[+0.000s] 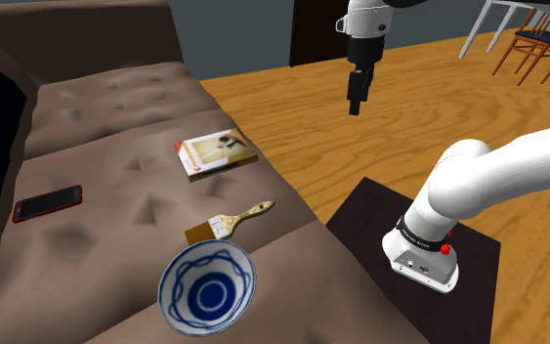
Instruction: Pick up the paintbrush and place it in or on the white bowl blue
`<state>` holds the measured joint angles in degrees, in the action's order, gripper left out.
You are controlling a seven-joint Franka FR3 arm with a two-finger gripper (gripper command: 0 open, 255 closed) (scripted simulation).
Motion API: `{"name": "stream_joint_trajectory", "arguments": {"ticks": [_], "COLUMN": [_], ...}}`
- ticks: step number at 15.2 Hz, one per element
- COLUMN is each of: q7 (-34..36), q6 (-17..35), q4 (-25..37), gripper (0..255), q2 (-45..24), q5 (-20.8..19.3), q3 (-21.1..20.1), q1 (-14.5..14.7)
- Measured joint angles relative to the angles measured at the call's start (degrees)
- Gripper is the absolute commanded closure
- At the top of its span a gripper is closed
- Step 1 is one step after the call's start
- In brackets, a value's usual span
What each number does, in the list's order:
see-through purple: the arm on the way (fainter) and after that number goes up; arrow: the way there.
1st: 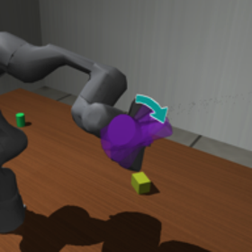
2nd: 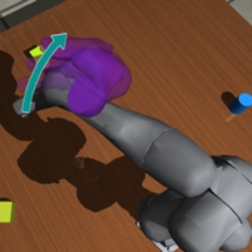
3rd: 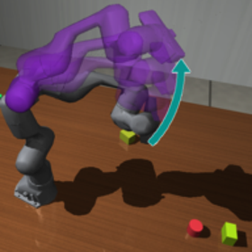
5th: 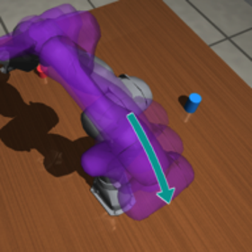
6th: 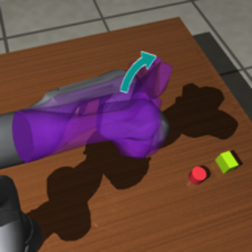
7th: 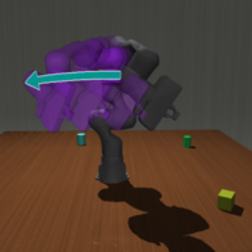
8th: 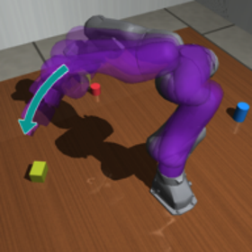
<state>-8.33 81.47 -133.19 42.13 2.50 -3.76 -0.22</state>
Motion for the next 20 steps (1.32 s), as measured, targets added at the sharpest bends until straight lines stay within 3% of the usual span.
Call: {"name": "stream_joint_trajectory", "arguments": {"ticks": [4, 10, 20], "q7": [0.5, 1.8, 5.4], "q6": [3.0, 12.1, 26.3], "q4": [-1.1, -2.3, 0.5], "gripper": [0, 0, 0], "q2": [-1.4, -7.6, -21.9], "q5": [1.1, 3.8, 5.2], "q3": [-1.7, -6.7, -16.0], "q1": [1.2, 4.3, 8.7]}}
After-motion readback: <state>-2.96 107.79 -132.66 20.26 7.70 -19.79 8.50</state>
